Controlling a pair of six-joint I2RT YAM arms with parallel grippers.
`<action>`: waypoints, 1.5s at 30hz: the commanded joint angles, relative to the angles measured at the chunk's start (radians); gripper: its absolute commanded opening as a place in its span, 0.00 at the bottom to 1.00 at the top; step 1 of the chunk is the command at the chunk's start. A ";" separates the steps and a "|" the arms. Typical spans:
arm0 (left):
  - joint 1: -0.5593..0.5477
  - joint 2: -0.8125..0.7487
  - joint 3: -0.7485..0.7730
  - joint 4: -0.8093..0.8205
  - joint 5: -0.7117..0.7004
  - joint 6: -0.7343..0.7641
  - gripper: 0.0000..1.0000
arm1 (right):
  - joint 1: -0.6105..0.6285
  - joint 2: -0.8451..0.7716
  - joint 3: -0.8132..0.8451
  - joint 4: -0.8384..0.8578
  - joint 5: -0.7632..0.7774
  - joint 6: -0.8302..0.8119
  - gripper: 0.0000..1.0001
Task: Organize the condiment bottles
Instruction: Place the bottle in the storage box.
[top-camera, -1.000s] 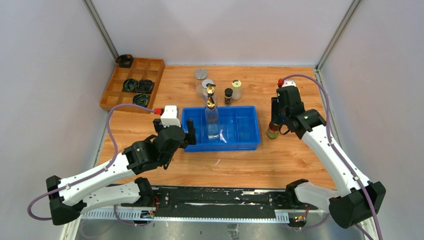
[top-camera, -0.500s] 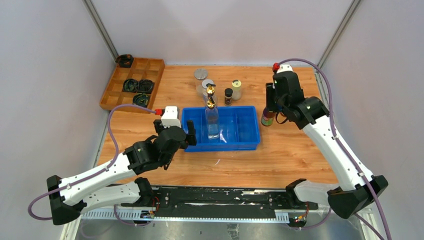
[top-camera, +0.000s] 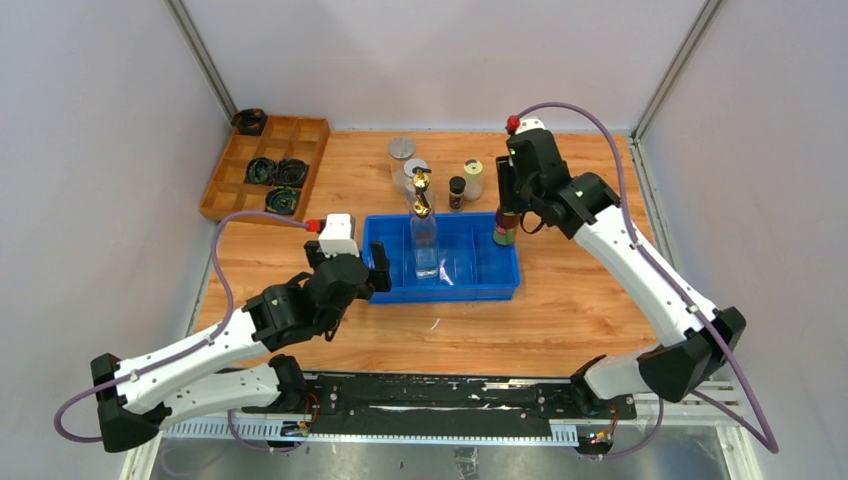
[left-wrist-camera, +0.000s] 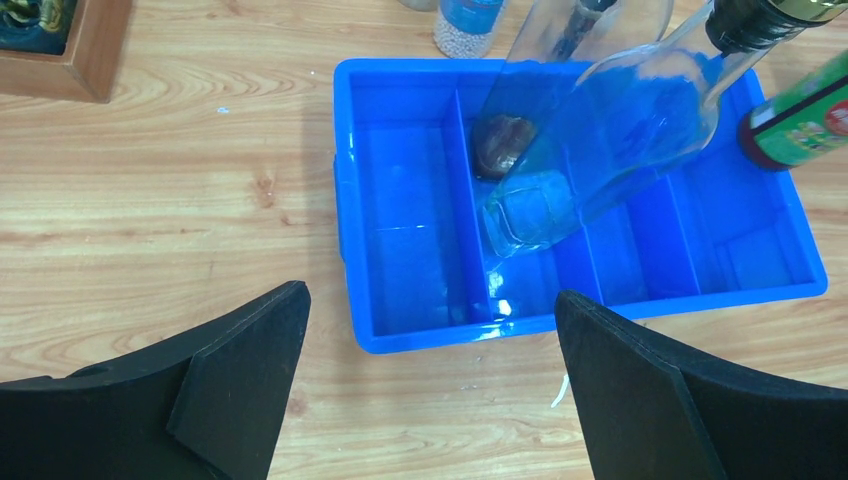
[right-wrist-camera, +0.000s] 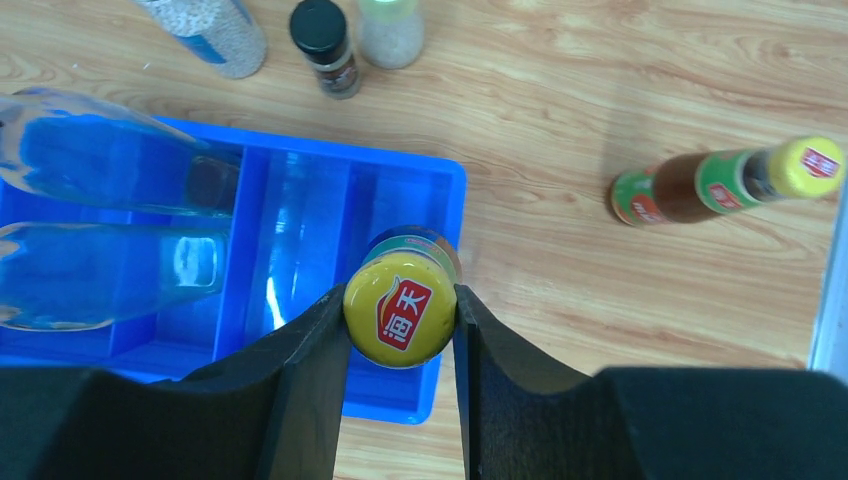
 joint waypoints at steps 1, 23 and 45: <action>-0.002 -0.043 -0.015 -0.030 -0.027 -0.030 1.00 | 0.054 0.036 0.090 0.105 0.013 0.027 0.09; -0.003 -0.156 -0.029 -0.124 -0.062 -0.030 1.00 | 0.210 0.217 0.077 0.288 0.114 0.061 0.08; -0.002 -0.148 -0.055 -0.124 -0.086 -0.026 1.00 | 0.209 0.264 -0.146 0.552 0.126 0.052 0.08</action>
